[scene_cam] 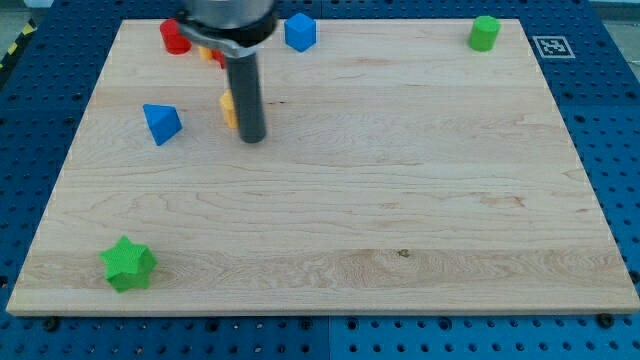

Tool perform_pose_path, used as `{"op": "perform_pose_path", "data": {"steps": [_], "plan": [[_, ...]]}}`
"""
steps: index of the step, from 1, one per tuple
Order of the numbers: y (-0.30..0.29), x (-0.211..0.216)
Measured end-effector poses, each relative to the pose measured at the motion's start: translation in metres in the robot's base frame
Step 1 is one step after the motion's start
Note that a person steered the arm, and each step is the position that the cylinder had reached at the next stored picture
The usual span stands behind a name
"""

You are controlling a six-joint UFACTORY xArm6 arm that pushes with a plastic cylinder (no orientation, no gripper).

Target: Move the yellow hexagon to the bottom of the red circle

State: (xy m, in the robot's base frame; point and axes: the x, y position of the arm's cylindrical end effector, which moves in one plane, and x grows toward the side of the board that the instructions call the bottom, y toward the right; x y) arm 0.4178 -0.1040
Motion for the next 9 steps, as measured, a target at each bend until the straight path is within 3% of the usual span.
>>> {"op": "perform_pose_path", "data": {"steps": [1, 2, 4, 6, 9], "plan": [[-0.039, -0.004], [-0.042, -0.011], [-0.018, 0.013], [0.005, 0.010], [-0.004, -0.045]]}}
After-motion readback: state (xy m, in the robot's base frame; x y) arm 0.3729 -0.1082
